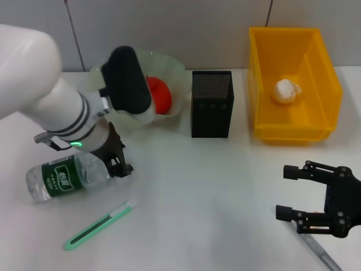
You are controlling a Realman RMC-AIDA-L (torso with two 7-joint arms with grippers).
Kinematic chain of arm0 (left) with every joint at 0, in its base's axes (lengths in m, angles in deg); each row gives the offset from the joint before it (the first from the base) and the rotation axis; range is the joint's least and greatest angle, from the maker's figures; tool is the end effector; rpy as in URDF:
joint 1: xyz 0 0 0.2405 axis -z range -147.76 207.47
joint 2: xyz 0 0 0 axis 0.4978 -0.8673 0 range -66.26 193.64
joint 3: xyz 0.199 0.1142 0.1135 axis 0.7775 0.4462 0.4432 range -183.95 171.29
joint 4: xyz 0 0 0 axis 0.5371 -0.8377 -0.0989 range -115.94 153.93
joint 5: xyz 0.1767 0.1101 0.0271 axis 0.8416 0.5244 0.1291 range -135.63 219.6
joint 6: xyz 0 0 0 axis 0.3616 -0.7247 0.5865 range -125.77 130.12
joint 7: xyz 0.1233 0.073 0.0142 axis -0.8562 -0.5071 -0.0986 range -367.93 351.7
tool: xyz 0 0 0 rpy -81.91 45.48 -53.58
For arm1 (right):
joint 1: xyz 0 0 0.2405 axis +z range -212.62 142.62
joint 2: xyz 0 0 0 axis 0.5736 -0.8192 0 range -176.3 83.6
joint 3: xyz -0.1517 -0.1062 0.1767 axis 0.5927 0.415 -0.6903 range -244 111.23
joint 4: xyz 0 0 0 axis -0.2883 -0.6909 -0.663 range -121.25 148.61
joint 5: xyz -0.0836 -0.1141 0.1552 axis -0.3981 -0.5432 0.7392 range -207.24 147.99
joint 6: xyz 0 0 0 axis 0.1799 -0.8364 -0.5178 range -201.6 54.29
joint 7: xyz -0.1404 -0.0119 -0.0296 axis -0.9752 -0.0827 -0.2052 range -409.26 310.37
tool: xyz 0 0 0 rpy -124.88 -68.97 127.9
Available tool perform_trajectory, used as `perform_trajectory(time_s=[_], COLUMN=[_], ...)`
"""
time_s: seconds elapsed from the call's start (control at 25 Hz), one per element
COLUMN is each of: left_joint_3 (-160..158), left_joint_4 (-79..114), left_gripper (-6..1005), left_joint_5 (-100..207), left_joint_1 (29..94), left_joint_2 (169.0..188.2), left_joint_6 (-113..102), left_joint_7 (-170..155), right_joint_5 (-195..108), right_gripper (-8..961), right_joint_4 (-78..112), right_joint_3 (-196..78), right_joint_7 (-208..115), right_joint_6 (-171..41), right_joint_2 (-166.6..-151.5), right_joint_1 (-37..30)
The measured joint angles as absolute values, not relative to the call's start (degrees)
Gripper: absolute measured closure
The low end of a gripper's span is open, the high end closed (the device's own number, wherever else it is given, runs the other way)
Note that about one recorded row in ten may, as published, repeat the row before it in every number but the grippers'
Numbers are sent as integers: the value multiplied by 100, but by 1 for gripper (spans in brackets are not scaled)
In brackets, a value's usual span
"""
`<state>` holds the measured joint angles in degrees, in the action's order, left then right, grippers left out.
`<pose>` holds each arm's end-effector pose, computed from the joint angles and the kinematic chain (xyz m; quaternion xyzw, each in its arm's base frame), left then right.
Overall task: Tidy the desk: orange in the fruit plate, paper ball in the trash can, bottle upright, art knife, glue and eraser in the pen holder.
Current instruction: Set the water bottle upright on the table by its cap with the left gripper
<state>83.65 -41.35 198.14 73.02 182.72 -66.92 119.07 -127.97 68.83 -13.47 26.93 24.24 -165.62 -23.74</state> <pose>-0.1810 0.3976 -0.0459 -0.9401 -0.0651 0.2678 0.2006 0.2751 0.2588 0.0316 -0.9379 0.1494 0.2797 0.1410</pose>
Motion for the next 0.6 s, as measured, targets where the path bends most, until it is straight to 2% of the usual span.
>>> perform_trajectory(time_s=[0.36,0.6], left_joint_3=[7302,6138], left_joint_4=[-5872,-6022], left_gripper=[559,558], left_joint_5=[18783,17690], left_joint_1=[5982,5571], left_joint_2=[18224,18203], left_joint_6=[-7035,-7293], left_joint_7=[11597,11214], right_joint_5=[-12758,-12754], right_gripper=[114,114], right_joint_4=[6874,6858], right_joint_3=[-1357,-1357], right_joint_7=[2694,2699], right_joint_6=[2426,2435], right_joint_2=[-16562,-16569], right_joint_1=[-2230,-2100])
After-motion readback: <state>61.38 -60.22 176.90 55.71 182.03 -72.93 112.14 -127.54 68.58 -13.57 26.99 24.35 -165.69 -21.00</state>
